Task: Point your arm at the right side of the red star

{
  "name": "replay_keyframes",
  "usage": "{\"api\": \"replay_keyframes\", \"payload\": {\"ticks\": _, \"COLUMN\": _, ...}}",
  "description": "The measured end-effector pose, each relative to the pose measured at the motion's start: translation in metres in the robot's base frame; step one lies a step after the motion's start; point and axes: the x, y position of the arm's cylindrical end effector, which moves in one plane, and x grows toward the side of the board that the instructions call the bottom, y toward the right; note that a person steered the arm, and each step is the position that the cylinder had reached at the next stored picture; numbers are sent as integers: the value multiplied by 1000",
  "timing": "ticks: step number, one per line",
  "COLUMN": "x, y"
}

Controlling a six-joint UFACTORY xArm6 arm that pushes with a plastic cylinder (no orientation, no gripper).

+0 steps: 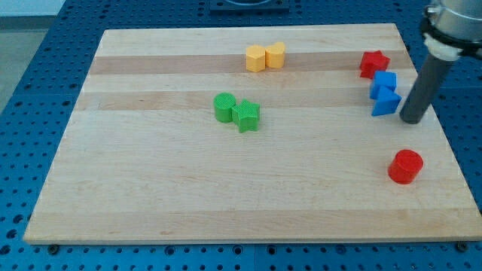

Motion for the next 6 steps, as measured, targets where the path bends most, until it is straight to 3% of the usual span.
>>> {"api": "replay_keyframes", "payload": {"ticks": 1, "x": -4, "y": 20}}
{"api": "replay_keyframes", "payload": {"ticks": 6, "x": -119, "y": 13}}
